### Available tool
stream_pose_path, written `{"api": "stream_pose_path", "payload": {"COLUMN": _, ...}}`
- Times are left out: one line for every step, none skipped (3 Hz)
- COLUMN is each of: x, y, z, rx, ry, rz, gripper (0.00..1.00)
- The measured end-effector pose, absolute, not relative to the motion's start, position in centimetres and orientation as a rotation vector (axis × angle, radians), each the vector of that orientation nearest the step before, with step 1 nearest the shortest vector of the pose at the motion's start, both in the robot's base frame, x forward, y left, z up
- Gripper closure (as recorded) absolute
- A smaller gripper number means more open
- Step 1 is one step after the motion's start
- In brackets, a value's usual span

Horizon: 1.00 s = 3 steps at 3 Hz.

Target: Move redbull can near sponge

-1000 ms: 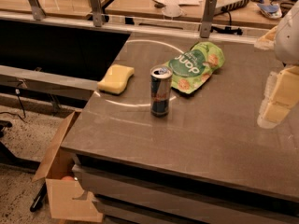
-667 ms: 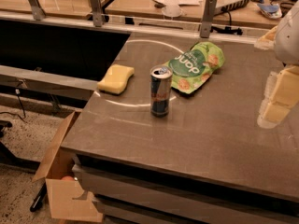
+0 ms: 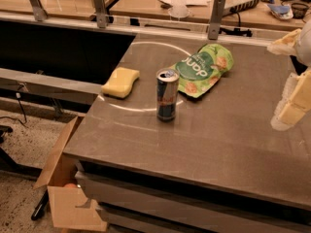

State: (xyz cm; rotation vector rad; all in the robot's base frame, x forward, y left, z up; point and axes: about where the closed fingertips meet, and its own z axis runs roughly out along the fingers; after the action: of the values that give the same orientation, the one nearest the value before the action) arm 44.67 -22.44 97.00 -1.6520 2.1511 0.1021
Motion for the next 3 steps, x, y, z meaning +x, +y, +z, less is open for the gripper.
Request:
{"api": "stream_pose_path", "payload": {"x": 45.4, "y": -22.6, "z": 94.6, "rx": -1.545, "ry": 2.037, "rz": 0.299, "gripper": 0.0}}
{"api": "stream_pose_path", "payload": {"x": 45.9, "y": -20.0, "z": 94.5, "rx": -1.395, "ry": 1.889, "rz": 0.444, "gripper": 0.0}}
{"api": "stream_pose_path", "payload": {"x": 46.0, "y": -15.9, "z": 95.3, "rx": -1.278, "ry": 1.8, "rz": 0.551, "gripper": 0.0}}
